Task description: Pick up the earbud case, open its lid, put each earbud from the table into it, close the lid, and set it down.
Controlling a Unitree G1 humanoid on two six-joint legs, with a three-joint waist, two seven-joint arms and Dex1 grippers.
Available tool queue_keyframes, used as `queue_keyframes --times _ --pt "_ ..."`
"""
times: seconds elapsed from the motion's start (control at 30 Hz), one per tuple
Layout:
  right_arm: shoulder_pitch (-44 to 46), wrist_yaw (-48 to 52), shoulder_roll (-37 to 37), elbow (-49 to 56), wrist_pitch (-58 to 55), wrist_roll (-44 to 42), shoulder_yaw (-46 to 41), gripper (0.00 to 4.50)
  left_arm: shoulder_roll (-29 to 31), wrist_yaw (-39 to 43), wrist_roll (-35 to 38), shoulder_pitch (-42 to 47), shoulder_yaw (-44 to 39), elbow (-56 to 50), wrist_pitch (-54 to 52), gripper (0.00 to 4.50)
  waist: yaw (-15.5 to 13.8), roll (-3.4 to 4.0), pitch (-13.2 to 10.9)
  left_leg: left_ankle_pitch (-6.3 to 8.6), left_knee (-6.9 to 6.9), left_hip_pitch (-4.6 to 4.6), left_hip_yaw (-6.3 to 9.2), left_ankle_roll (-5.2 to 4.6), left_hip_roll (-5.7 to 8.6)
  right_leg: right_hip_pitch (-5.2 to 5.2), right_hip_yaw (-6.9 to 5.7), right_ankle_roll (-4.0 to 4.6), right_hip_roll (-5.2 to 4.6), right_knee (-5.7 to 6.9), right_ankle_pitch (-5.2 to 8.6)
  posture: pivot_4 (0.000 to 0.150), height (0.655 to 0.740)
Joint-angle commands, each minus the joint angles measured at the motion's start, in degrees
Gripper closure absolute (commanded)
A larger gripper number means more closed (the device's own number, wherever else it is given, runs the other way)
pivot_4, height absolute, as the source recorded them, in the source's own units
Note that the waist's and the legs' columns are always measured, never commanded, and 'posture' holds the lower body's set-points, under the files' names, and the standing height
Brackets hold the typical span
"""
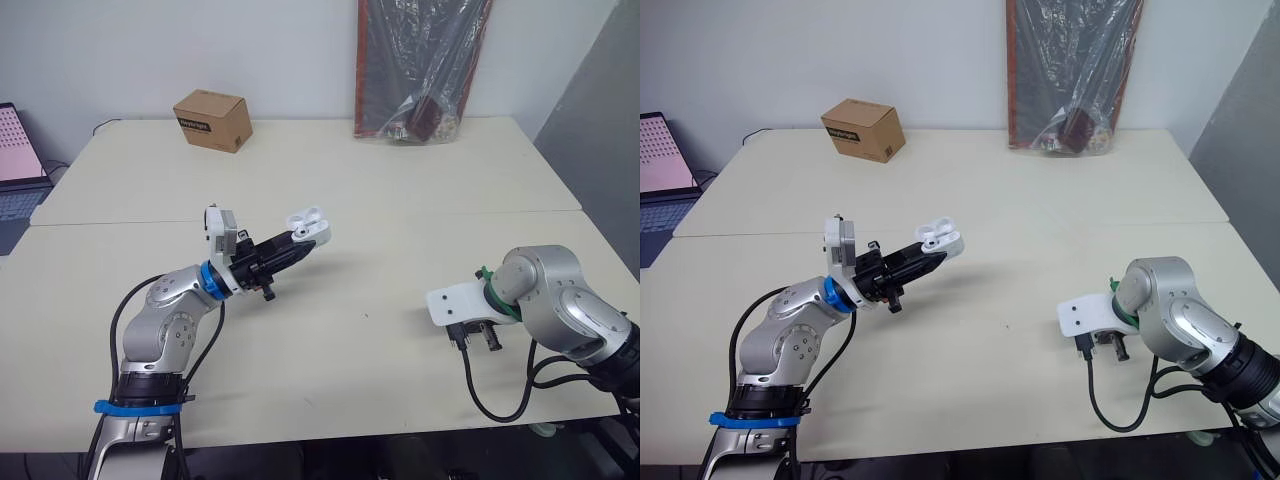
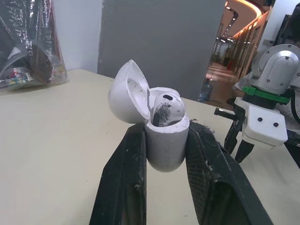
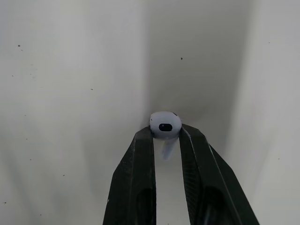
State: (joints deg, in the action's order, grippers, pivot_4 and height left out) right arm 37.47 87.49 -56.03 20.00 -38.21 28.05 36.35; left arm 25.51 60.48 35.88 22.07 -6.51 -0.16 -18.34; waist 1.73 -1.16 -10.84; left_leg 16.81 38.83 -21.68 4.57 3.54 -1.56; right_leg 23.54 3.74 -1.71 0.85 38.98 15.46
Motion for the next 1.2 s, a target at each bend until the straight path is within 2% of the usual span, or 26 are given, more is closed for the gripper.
queue_keyframes --times 0.03,0.3,0.43,0.53,0.6,0.7,0.9,1.03,1.2 --pt "0.7 2.2 -0.4 0.7 -0.2 0.6 -0.3 4.14 0.4 -0.2 0.6 0.0 -0.8 -2.4 0.6 3.72 0.0 0.0 0.0 0.0 0.0 0.0 0.0 0.0 0.0 0.0 0.0 0.0 0.0 0.0 0.0 0.15 0.74" --pt "0.1 2.2 -0.9 2.3 -1.3 0.1 -1.2 4.14 0.3 -0.2 0.5 0.0 -0.8 -2.2 0.8 3.72 0.0 0.0 0.0 0.0 0.0 0.0 0.0 0.0 0.0 0.0 0.0 0.0 0.0 0.0 0.0 0.15 0.74" --pt "0.9 -1.1 2.2 4.4 -7.2 -3.5 -6.8 4.14 0.3 -0.1 0.3 0.3 -0.9 -1.5 1.2 3.72 0.0 0.0 0.0 0.0 0.0 0.0 0.0 0.0 0.0 0.0 0.0 0.0 0.0 0.0 0.0 0.15 0.74" --pt "-0.5 -5.9 10.4 6.4 -17.6 -9.5 -14.7 4.14 0.0 -0.3 0.0 0.3 -1.0 -0.9 1.7 3.72 0.1 -0.01 0.0 0.0 0.0 0.0 0.03 0.0 -0.02 -0.01 -0.01 0.01 0.02 0.02 0.0 0.15 0.74" --pt "-1.5 -8.3 13.0 7.4 -21.0 -11.7 -17.3 4.14 -0.1 -0.3 -0.2 0.4 -1.0 -0.5 2.0 3.72 0.0 0.0 0.0 0.0 0.01 0.01 0.04 0.0 -0.02 0.0 -0.01 0.01 0.02 0.07 -0.01 0.15 0.74" --pt "-3.8 -12.5 23.7 12.9 -34.1 -18.7 -25.2 4.14 -0.2 -0.3 -0.4 0.8 -1.0 0.6 2.3 3.72 0.0 -0.01 0.0 0.0 0.0 -0.03 0.11 0.01 0.0 -0.02 -0.08 0.01 0.01 0.04 -0.01 0.15 0.74" --pt "-2.9 -21.2 40.7 17.4 -51.2 -28.1 -37.8 4.14 -0.2 0.2 -0.8 1.6 -0.8 2.0 2.9 3.72 0.0 0.0 0.0 0.0 -0.01 -0.06 0.15 0.01 0.03 0.0 -0.11 0.01 0.01 0.05 -0.01 0.15 0.74" --pt "-1.5 -25.3 46.7 17.4 -54.3 -34.2 -44.2 4.14 -0.1 0.6 -1.1 1.9 -0.7 2.6 3.1 3.72 0.0 0.01 0.0 -0.01 -0.02 -0.05 0.14 0.01 0.03 0.01 -0.12 0.02 0.02 0.07 -0.01 0.15 0.74" --pt "1.4 -31.3 50.1 15.6 -54.3 -40.8 -49.0 4.14 -0.1 0.7 -1.4 2.0 -0.5 2.6 3.1 3.72 0.1 0.01 0.0 0.0 -0.05 -0.04 0.12 0.0 0.02 0.02 -0.1 0.02 0.02 0.06 -0.01 0.15 0.74"
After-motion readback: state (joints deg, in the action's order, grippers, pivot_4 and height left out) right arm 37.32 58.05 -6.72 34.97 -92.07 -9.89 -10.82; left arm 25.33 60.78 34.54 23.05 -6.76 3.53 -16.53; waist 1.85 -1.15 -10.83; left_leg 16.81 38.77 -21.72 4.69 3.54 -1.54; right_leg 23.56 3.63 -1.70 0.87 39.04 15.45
